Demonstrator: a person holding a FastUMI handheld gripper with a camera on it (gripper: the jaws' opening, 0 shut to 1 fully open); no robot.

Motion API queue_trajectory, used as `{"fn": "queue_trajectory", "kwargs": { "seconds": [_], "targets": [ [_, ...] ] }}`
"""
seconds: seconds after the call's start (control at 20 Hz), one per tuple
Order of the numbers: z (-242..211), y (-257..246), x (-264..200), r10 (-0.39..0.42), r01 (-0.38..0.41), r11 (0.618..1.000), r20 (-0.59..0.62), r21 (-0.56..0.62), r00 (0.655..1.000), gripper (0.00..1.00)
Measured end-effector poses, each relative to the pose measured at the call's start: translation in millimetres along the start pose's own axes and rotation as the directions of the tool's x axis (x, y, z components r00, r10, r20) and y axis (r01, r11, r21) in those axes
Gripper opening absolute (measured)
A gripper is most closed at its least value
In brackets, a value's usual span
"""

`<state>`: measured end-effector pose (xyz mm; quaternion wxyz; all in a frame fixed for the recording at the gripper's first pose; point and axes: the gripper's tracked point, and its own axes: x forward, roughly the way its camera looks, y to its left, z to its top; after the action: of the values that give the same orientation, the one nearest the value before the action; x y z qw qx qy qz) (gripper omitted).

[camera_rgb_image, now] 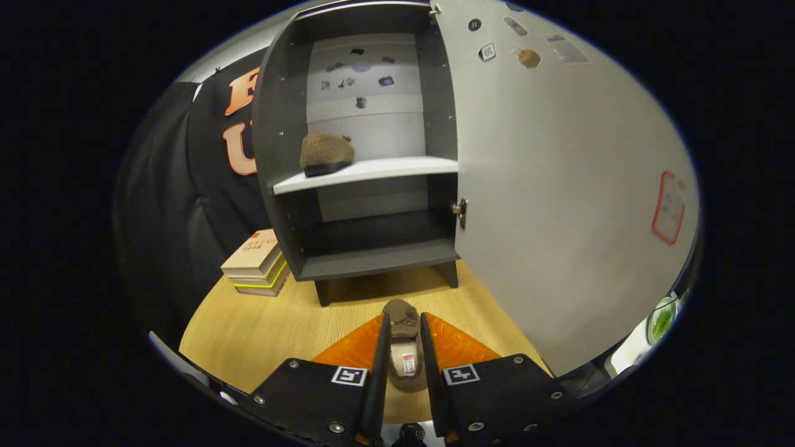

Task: Open the shoe cabinet door, grab the shoes and put them into the shoe cabinet, then close the shoe cabinet door.

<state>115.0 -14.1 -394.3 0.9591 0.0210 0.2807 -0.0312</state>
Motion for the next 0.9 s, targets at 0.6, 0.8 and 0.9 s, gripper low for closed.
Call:
{"fn": "queue_trajectory", "kwargs": {
  "seconds": [0.6,0.8,0.9],
  "targets": [
    [-92.2,41.7,99.8,0.099,-0.109,0.992,-0.136,-0.066,0.986,0.62],
    [-108.2,43.7,123.1,0.085,-0.103,0.989,-0.163,-0.103,0.983,0.72],
    [-108.3,42.5,135.6,0.067,-0.086,0.989,-0.157,-0.117,0.985,0.73]
  ]
}}
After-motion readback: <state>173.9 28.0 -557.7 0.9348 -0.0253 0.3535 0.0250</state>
